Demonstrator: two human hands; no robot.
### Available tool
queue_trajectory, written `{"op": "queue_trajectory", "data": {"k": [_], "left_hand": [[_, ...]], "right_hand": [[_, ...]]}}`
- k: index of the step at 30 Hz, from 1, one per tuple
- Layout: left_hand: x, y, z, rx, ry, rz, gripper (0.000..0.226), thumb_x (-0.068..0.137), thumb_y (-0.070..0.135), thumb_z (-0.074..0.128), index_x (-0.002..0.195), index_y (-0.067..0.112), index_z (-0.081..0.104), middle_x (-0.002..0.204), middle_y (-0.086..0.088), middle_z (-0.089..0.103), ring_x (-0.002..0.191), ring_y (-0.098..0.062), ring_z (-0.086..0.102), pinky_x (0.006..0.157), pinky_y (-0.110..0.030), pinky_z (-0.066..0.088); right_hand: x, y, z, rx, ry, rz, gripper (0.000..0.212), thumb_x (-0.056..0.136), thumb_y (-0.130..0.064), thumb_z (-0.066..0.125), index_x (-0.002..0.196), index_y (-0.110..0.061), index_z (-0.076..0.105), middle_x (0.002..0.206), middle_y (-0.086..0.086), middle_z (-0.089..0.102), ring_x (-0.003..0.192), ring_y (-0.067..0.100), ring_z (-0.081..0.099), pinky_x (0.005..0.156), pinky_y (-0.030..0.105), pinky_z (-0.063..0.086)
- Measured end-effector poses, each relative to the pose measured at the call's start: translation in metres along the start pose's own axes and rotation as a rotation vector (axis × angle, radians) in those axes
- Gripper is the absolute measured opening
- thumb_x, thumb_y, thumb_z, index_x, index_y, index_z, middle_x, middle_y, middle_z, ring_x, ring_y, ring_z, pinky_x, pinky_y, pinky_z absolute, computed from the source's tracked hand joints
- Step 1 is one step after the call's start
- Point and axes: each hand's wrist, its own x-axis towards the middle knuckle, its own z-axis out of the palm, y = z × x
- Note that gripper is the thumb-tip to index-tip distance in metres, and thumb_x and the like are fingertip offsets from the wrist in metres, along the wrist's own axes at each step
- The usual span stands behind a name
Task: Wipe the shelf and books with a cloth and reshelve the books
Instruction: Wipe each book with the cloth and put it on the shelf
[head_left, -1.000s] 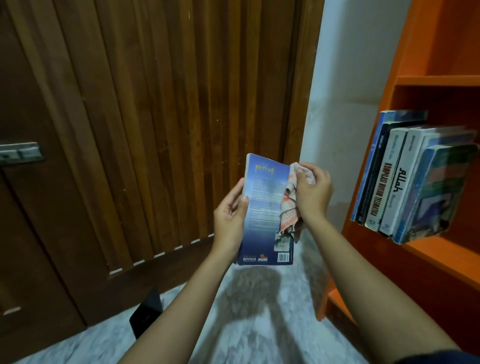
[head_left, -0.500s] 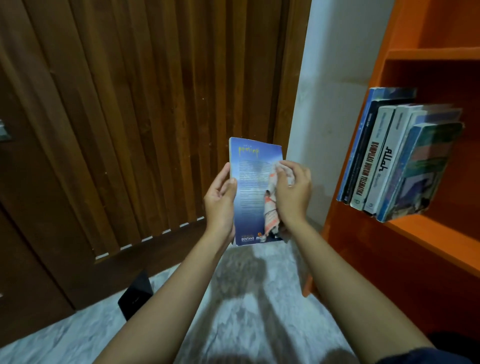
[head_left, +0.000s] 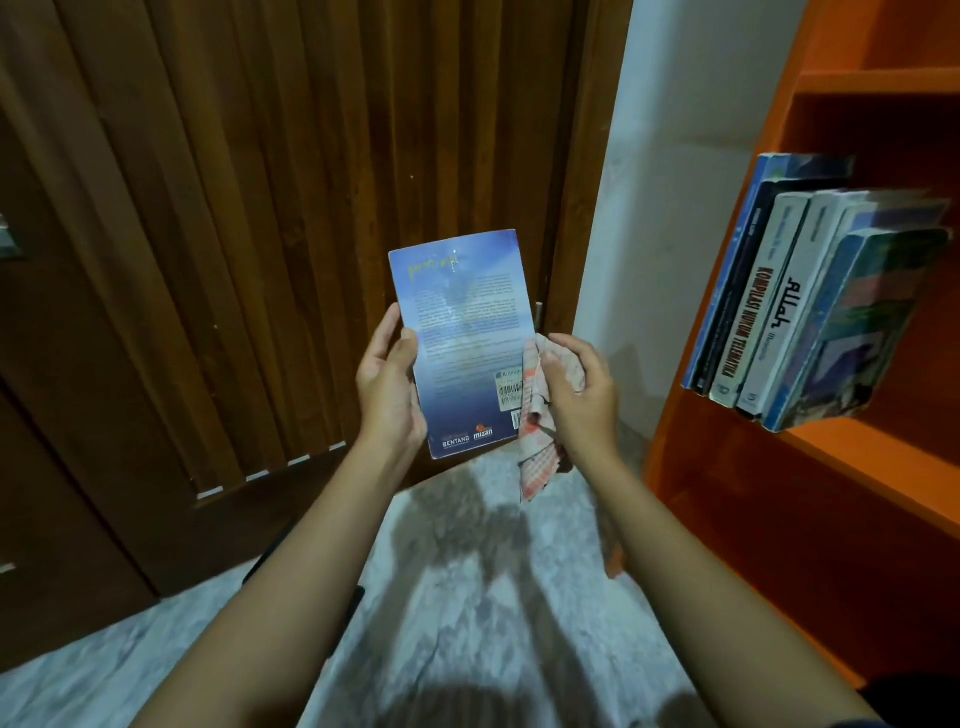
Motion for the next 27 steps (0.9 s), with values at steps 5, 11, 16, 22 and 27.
{"op": "queue_trajectory", "data": {"k": [5, 11, 16, 22, 27], "left_hand": [[0.002, 0.000, -0.008, 0.108, -0.068, 0.012, 0.035, 0.094, 0.008, 0.053, 0.127, 0.019, 0.054, 0.098, 0.002, 0.072, 0.080, -0.011, 0.068, 0.065, -0.027, 0.056], [0.008, -0.003, -0.017, 0.710, -0.124, 0.218, 0.044, 0.094, 0.015, 0.056, 0.137, 0.015, 0.047, 0.132, 0.002, 0.053, 0.104, -0.002, 0.058, 0.081, -0.019, 0.052], [0.006, -0.013, -0.022, 1.123, -0.128, 0.384, 0.045, 0.089, 0.011, 0.062, 0.133, 0.010, 0.051, 0.129, -0.008, 0.046, 0.117, -0.016, 0.045, 0.098, -0.024, 0.042], [-0.013, -0.011, -0.001, 0.984, -0.263, 0.197, 0.066, 0.095, 0.041, 0.049, 0.150, 0.029, 0.015, 0.107, 0.016, 0.052, 0.088, 0.006, 0.050, 0.077, -0.021, 0.051], [-0.013, -0.014, 0.004, 1.041, -0.221, 0.235, 0.075, 0.088, 0.056, 0.051, 0.147, 0.042, 0.006, 0.144, 0.005, 0.039, 0.122, -0.016, 0.048, 0.096, -0.036, 0.048]], "right_hand": [[0.002, 0.000, -0.010, 0.347, -0.369, 0.219, 0.047, 0.084, -0.009, 0.067, 0.130, -0.013, 0.054, 0.115, 0.005, 0.067, 0.101, 0.018, 0.067, 0.078, 0.027, 0.056], [-0.009, 0.006, -0.005, 0.420, -0.265, 0.332, 0.037, 0.080, -0.005, 0.071, 0.115, -0.014, 0.063, 0.109, 0.009, 0.070, 0.098, 0.026, 0.068, 0.084, 0.039, 0.055], [-0.022, 0.002, 0.005, 0.144, -0.178, 0.173, 0.031, 0.081, -0.010, 0.071, 0.107, -0.026, 0.064, 0.105, -0.005, 0.069, 0.098, 0.014, 0.066, 0.076, 0.031, 0.057], [-0.045, 0.012, 0.017, -0.150, -0.159, -0.007, 0.037, 0.080, -0.026, 0.071, 0.116, -0.031, 0.063, 0.101, -0.014, 0.068, 0.090, 0.004, 0.064, 0.074, 0.033, 0.057], [-0.058, 0.016, 0.021, -0.213, -0.128, -0.113, 0.042, 0.080, -0.022, 0.071, 0.120, -0.025, 0.063, 0.105, -0.008, 0.071, 0.091, 0.007, 0.066, 0.079, 0.033, 0.056]]}}
